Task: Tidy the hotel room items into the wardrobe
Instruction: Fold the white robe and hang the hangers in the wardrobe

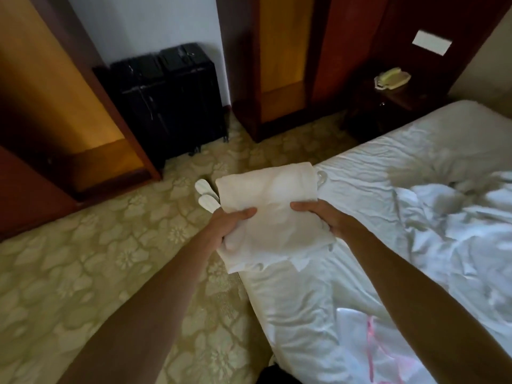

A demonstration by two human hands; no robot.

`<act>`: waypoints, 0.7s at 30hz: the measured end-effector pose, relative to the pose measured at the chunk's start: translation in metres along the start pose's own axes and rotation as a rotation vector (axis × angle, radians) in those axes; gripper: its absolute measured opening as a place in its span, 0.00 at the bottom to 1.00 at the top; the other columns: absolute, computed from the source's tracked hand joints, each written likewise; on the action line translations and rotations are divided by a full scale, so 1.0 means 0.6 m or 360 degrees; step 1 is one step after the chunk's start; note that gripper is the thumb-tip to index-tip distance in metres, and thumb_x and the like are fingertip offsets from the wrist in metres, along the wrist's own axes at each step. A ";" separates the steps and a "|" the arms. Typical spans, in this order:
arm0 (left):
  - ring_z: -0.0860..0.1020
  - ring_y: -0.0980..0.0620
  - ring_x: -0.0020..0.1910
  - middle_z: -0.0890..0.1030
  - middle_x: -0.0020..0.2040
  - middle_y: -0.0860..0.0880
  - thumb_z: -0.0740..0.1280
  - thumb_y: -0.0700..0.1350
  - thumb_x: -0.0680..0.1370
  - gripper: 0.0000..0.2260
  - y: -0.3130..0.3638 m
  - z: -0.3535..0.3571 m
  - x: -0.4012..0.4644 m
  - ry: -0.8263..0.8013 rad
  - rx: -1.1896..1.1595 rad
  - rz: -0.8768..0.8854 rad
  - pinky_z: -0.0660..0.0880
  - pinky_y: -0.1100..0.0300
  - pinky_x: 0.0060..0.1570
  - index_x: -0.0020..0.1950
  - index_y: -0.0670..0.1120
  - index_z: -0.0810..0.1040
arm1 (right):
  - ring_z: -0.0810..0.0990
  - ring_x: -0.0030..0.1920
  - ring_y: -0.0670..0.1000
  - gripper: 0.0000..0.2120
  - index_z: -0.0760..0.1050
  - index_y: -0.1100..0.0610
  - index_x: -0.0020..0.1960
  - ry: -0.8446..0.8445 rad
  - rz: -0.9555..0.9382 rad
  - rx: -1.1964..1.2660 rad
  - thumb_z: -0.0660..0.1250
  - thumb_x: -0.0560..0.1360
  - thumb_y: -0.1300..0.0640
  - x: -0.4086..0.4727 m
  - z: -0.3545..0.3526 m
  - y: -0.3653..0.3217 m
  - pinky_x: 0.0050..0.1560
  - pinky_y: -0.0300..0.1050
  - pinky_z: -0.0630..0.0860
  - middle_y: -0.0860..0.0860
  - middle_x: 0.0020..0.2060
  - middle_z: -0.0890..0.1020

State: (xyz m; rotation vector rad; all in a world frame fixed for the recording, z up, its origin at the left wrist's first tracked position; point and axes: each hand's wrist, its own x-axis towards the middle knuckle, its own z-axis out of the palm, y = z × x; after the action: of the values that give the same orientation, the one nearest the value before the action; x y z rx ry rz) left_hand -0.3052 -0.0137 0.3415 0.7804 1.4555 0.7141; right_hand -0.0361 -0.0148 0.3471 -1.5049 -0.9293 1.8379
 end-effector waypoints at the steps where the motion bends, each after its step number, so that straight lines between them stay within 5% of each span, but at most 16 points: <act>1: 0.84 0.47 0.50 0.85 0.52 0.48 0.84 0.52 0.62 0.26 0.006 0.002 0.027 0.0019 -0.0026 -0.0008 0.80 0.48 0.55 0.55 0.48 0.80 | 0.85 0.51 0.58 0.24 0.77 0.54 0.63 0.0001 0.0011 0.0009 0.77 0.70 0.50 0.026 -0.007 -0.013 0.47 0.53 0.83 0.55 0.52 0.86; 3: 0.84 0.48 0.50 0.86 0.52 0.48 0.85 0.53 0.60 0.29 0.007 0.006 0.076 0.0035 -0.0066 -0.0043 0.81 0.49 0.52 0.57 0.48 0.80 | 0.85 0.52 0.57 0.24 0.77 0.54 0.64 -0.0024 0.0068 -0.0030 0.77 0.71 0.50 0.082 -0.022 -0.023 0.48 0.52 0.83 0.55 0.52 0.86; 6: 0.84 0.47 0.52 0.85 0.54 0.49 0.86 0.58 0.53 0.40 -0.009 0.011 0.143 0.0061 -0.0130 -0.0141 0.81 0.46 0.56 0.62 0.49 0.79 | 0.83 0.58 0.60 0.37 0.74 0.52 0.68 -0.0025 0.0209 -0.0109 0.82 0.63 0.45 0.165 -0.045 -0.023 0.61 0.60 0.78 0.54 0.57 0.84; 11: 0.86 0.47 0.49 0.87 0.50 0.49 0.85 0.49 0.61 0.28 -0.049 0.023 0.274 0.0055 -0.0208 -0.0241 0.81 0.45 0.55 0.58 0.49 0.81 | 0.82 0.58 0.58 0.38 0.74 0.51 0.65 0.0030 0.0400 -0.0255 0.84 0.59 0.45 0.308 -0.077 -0.020 0.62 0.60 0.77 0.53 0.56 0.84; 15: 0.85 0.48 0.49 0.87 0.51 0.48 0.86 0.56 0.53 0.36 -0.108 0.043 0.422 0.0119 -0.0217 -0.0408 0.82 0.49 0.53 0.57 0.47 0.81 | 0.82 0.59 0.59 0.47 0.71 0.51 0.69 0.0023 0.0573 -0.0400 0.86 0.55 0.42 0.475 -0.128 0.017 0.64 0.62 0.76 0.53 0.59 0.83; 21: 0.82 0.48 0.56 0.83 0.53 0.52 0.84 0.54 0.62 0.31 -0.225 0.100 0.631 0.0110 0.0016 -0.0536 0.79 0.53 0.60 0.61 0.47 0.79 | 0.84 0.54 0.60 0.46 0.74 0.55 0.65 0.0135 0.0779 -0.0386 0.87 0.51 0.47 0.659 -0.206 0.126 0.59 0.60 0.79 0.57 0.55 0.84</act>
State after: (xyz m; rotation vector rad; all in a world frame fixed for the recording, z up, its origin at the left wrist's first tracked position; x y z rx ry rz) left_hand -0.2496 0.2160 0.0109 0.5039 1.6047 0.4801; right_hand 0.0079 0.2739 0.0435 -2.0903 -0.8149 2.0219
